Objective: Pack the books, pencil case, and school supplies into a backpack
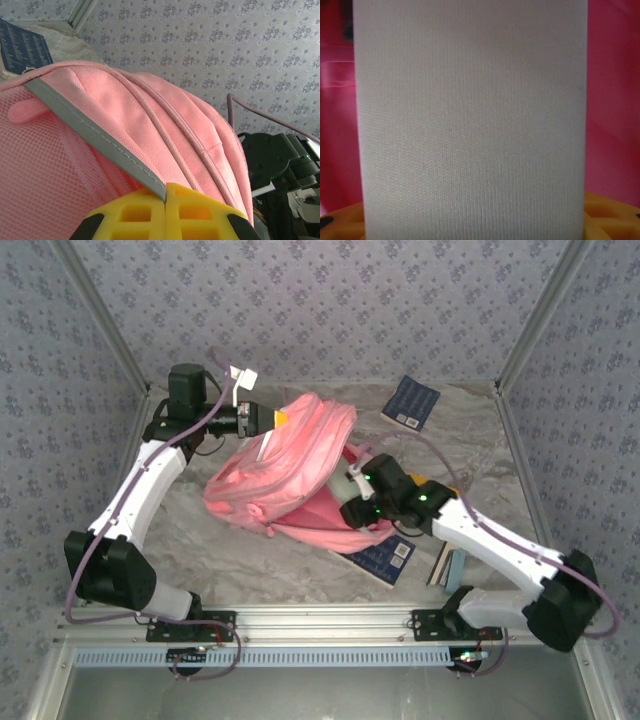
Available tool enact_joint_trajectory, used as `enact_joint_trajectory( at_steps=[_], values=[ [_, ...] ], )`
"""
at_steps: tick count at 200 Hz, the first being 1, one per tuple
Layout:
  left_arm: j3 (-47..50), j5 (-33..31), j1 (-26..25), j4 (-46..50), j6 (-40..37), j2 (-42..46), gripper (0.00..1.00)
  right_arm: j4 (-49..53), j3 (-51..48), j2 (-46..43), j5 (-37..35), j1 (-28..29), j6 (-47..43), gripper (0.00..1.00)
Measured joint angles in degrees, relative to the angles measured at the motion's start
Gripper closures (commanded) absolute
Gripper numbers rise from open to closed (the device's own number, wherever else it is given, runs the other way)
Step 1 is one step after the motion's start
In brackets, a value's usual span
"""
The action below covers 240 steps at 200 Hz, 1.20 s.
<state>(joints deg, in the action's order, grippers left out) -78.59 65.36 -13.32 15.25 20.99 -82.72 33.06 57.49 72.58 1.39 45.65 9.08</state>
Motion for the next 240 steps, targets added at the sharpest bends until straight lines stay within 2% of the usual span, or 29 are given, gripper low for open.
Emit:
enact_joint_trajectory(
  at_steps=[38, 100, 150, 191, 206, 240],
  values=[
    [0.0, 0.9, 0.1, -0.5, 0.0, 0.0, 1.00, -0.9, 8.4, 12.2, 3.0, 5.8, -3.6, 0.50],
    [2.4, 2.9, 0.0, -2.5, -0.2, 0.0, 1.00, -8.9, 9.3, 24.6, 4.9, 6.1, -15.7, 0.48],
    [4.3, 3.7, -0.6, -7.2, 1.2, 0.0, 1.00, -15.8, 15.5, 31.9, 2.0, 6.4, -18.4, 0.45],
    [4.6, 3.4, -0.5, -9.5, 1.6, 0.0, 1.00, -18.8, 22.9, 39.1, -0.3, 6.8, -18.3, 0.25],
    [5.0, 3.3, -0.3, -9.5, 1.6, 0.0, 1.00, -19.8, 23.0, 40.0, -0.6, 7.0, -18.5, 0.17],
    [5.6, 2.9, 0.4, -9.5, 1.5, 0.0, 1.00, -22.9, 20.2, 38.4, -1.7, 7.5, -18.8, 0.08]
  ],
)
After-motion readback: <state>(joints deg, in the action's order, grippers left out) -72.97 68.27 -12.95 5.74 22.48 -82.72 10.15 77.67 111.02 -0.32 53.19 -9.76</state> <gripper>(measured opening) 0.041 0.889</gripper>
